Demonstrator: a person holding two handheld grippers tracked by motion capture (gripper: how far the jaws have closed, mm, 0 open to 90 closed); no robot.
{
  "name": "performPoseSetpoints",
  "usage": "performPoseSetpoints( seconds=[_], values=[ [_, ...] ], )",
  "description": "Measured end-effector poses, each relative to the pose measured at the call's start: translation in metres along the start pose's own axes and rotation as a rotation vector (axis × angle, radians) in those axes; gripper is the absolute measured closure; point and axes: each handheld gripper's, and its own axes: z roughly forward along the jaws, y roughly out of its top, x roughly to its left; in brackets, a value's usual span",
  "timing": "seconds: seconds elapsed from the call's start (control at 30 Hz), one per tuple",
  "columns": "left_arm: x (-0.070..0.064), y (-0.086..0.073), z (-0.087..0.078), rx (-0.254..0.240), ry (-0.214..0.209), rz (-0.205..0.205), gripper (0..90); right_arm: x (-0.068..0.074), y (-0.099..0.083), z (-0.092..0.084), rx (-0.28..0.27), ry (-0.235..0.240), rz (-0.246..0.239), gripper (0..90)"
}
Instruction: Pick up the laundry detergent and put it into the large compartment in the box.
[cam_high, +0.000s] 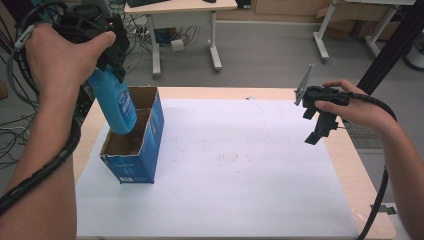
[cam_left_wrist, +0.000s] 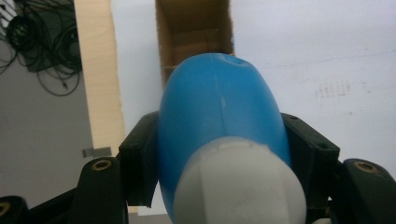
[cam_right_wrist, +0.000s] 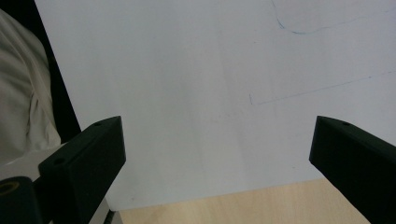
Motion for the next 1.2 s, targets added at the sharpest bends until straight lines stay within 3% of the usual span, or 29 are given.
performPoseSetpoints(
  seconds=[0.6,1.2],
  values=[
    [0.013,-0.003,0.063,0.041,-0.023,-0.029,37.2,0.005,0.0,-0.002,0.008,-0.011,0.001,3.6],
    [0.012,-0.012,0.12,0.055,-0.028,-0.041,37.2,0.007,0.009,0.0,0.019,-0.01,-0.018,3.6]
  ],
)
